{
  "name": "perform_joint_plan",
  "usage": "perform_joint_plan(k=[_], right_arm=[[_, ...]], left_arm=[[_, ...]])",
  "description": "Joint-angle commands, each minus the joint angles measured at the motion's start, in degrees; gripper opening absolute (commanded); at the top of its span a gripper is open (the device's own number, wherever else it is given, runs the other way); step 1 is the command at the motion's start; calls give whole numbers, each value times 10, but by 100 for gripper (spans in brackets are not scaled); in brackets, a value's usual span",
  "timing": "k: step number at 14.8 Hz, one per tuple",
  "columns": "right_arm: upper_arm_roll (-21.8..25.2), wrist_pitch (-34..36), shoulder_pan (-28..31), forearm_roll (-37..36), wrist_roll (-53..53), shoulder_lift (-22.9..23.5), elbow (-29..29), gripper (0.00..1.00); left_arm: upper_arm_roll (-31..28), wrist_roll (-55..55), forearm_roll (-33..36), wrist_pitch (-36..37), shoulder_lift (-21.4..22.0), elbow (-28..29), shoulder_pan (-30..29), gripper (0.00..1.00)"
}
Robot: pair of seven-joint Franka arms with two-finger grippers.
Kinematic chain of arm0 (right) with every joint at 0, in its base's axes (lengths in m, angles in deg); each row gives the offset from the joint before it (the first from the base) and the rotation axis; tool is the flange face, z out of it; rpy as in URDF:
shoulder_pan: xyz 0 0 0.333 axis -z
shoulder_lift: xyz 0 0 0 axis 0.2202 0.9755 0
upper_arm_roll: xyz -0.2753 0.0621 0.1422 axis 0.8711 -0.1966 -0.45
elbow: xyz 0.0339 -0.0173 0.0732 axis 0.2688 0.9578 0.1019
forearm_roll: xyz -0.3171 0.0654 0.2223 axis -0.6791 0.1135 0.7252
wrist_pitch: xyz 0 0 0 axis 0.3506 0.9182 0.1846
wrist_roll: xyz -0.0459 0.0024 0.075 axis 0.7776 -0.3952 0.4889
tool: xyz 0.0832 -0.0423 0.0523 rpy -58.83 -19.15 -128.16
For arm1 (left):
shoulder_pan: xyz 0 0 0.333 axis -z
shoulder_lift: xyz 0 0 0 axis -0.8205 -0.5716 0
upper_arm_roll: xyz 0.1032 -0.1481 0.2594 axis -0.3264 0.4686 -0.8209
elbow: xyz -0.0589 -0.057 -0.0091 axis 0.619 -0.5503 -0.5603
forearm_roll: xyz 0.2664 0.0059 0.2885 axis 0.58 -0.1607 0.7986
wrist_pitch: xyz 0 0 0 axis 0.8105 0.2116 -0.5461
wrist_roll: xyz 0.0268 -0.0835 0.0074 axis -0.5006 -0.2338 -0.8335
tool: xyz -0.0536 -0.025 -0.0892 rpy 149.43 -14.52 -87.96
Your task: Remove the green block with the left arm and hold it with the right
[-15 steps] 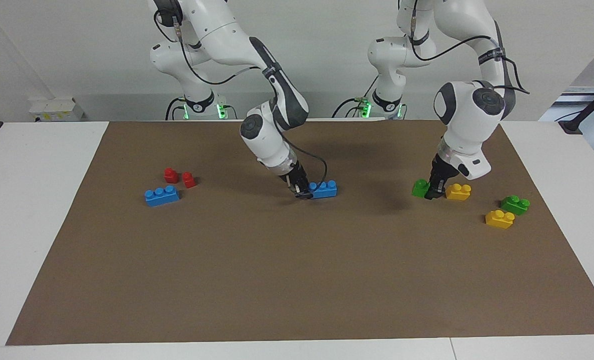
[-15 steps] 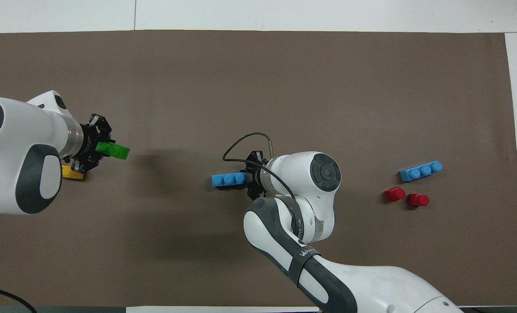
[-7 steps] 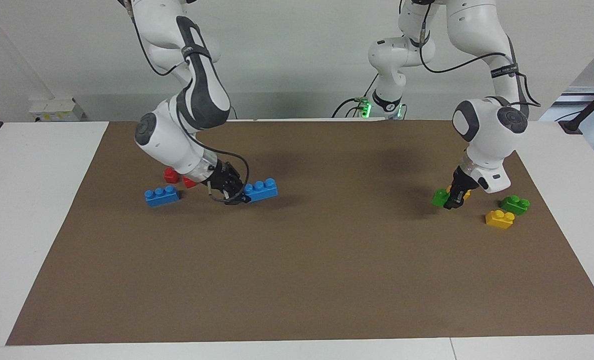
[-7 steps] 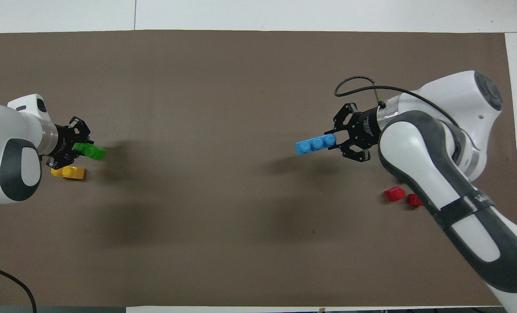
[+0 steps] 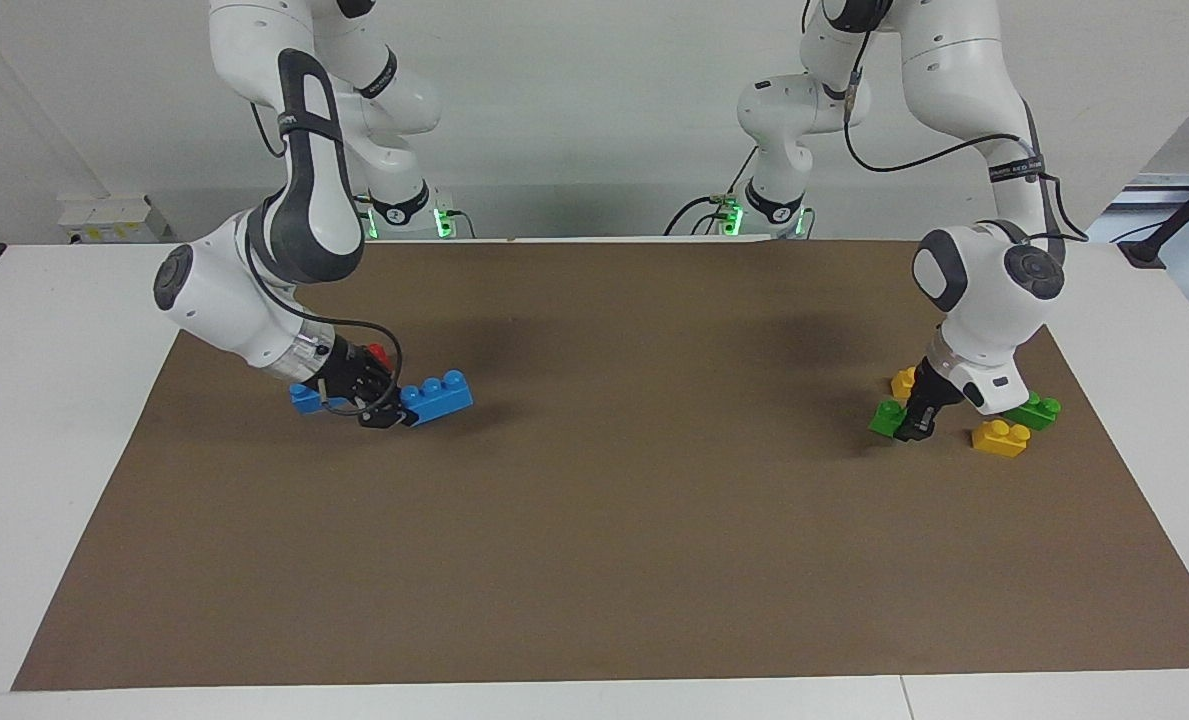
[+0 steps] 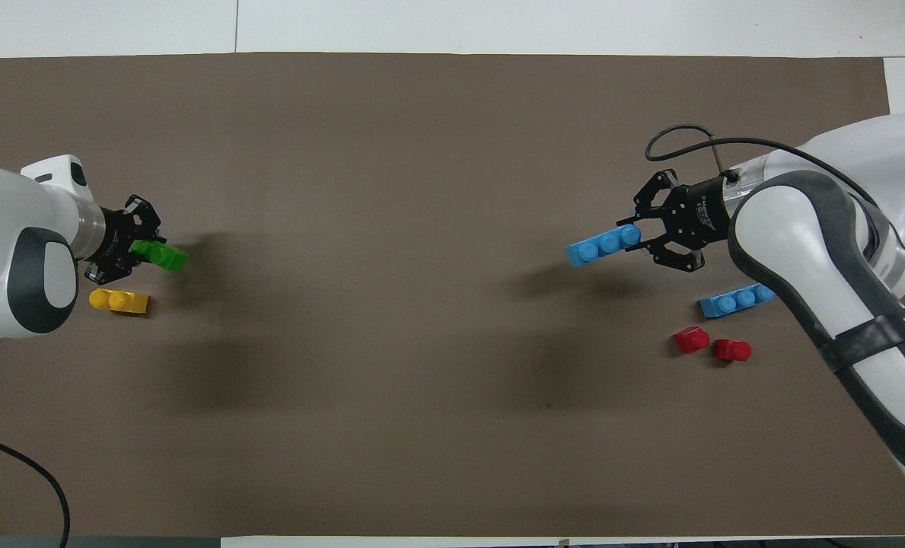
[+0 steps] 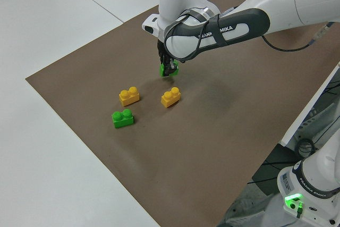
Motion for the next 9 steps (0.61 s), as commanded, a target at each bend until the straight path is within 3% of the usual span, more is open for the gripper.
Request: perform_joint_plan(k=[1, 9], right_arm=[[-9, 1, 23, -10, -37, 8, 4, 0], [-7, -18, 78, -42, 9, 38, 3, 0]], left_arm=[[4, 17, -4, 1, -9, -14, -21, 0], [6, 40, -4, -7, -59, -53, -37, 0]])
